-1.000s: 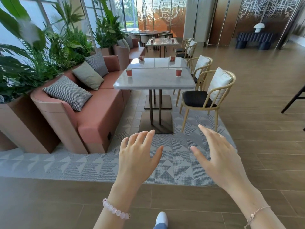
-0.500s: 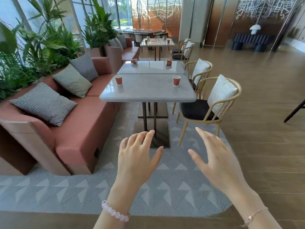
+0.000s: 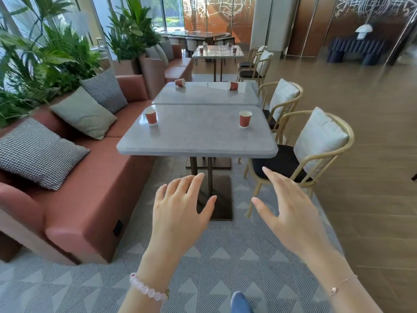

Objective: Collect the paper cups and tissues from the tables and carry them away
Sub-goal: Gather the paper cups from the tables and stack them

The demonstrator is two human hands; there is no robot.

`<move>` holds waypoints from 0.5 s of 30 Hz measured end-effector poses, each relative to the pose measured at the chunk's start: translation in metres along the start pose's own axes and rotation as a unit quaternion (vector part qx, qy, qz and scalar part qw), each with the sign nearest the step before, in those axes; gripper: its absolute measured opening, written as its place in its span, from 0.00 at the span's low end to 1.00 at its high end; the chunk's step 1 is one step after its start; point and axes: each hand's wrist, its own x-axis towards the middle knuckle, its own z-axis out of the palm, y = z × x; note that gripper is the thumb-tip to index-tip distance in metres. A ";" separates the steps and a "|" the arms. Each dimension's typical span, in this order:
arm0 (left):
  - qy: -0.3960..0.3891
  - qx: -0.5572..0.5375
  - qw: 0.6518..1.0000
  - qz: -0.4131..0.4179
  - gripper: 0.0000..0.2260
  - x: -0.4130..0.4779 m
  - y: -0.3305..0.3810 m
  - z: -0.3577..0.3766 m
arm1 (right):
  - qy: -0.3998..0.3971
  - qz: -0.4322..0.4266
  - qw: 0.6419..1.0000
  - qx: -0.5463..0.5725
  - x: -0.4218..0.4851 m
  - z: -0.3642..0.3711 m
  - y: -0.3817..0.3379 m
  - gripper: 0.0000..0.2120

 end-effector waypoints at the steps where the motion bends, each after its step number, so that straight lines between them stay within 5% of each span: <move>1: 0.000 0.002 1.000 -0.004 0.22 0.017 0.002 0.011 | -0.002 -0.002 1.000 0.000 0.017 0.004 0.011 0.29; 15: 0.002 0.015 0.999 -0.029 0.23 0.220 0.016 0.140 | -0.036 -0.004 0.999 0.002 0.244 0.044 0.122 0.31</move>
